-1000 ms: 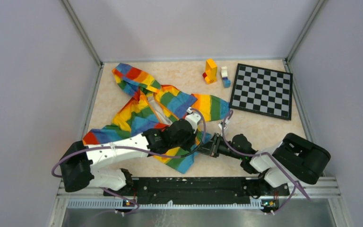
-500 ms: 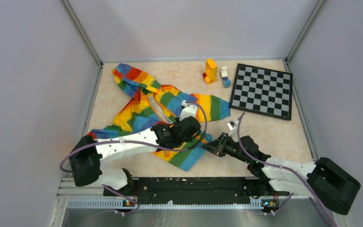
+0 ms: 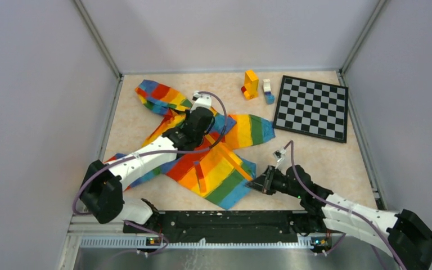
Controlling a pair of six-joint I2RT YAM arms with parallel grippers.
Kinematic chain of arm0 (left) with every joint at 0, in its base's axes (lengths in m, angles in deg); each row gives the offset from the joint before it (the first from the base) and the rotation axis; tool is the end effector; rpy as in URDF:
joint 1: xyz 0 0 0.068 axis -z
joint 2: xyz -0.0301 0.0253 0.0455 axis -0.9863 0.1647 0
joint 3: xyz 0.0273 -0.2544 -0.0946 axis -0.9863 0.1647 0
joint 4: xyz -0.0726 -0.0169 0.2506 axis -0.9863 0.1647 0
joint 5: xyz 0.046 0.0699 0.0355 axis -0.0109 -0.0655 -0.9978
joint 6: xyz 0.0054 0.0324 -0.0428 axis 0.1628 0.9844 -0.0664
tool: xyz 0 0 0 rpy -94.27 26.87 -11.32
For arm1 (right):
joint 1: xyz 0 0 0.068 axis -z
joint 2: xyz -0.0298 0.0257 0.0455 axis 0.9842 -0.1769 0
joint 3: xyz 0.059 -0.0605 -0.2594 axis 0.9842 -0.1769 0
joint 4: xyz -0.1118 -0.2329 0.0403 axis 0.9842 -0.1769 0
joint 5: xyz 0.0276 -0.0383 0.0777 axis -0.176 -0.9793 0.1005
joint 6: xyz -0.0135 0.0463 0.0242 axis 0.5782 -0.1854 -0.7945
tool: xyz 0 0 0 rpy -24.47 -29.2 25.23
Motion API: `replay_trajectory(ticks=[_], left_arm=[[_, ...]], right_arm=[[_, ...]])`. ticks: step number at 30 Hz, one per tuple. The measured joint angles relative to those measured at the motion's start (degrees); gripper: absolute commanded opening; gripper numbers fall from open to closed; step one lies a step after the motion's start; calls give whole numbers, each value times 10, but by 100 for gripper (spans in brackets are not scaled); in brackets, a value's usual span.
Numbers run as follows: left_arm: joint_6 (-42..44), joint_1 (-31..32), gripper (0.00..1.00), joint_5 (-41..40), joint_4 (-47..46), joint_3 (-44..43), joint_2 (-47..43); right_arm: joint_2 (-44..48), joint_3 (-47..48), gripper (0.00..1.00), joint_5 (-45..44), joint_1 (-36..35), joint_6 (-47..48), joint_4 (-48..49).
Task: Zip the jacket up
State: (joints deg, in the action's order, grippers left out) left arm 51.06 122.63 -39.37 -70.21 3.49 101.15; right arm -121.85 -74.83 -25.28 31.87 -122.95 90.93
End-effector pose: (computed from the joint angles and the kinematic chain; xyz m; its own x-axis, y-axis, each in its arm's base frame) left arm 0.2409 -0.1873 0.2751 -0.4798 0.2171 -0.8501 0.0486 0.9740 0.2213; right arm 0.0976 0.1191 0.1420 -0.8620 0.3101 -0.4010 -0.2145 0.4937 0.8428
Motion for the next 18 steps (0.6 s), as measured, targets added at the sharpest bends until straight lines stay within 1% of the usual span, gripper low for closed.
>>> replay_trajectory(ticks=[2,4,8,12,18], left_arm=[[52,-16,0,-5,-42,4,1],[87,-45,0,-2,-75,3,9],[132,-126,0,12,-103,-47,79],[182,-191,0,5,-140,-111,166],[230,-250,0,5,-167,-188,250]], right_arm=[[24,0,0,1,0,4,-22],[38,0,0,2,0,9,-38],[46,-1,0,3,0,13,-58],[28,-11,0,14,0,15,-73],[-21,-14,0,16,0,23,-74]])
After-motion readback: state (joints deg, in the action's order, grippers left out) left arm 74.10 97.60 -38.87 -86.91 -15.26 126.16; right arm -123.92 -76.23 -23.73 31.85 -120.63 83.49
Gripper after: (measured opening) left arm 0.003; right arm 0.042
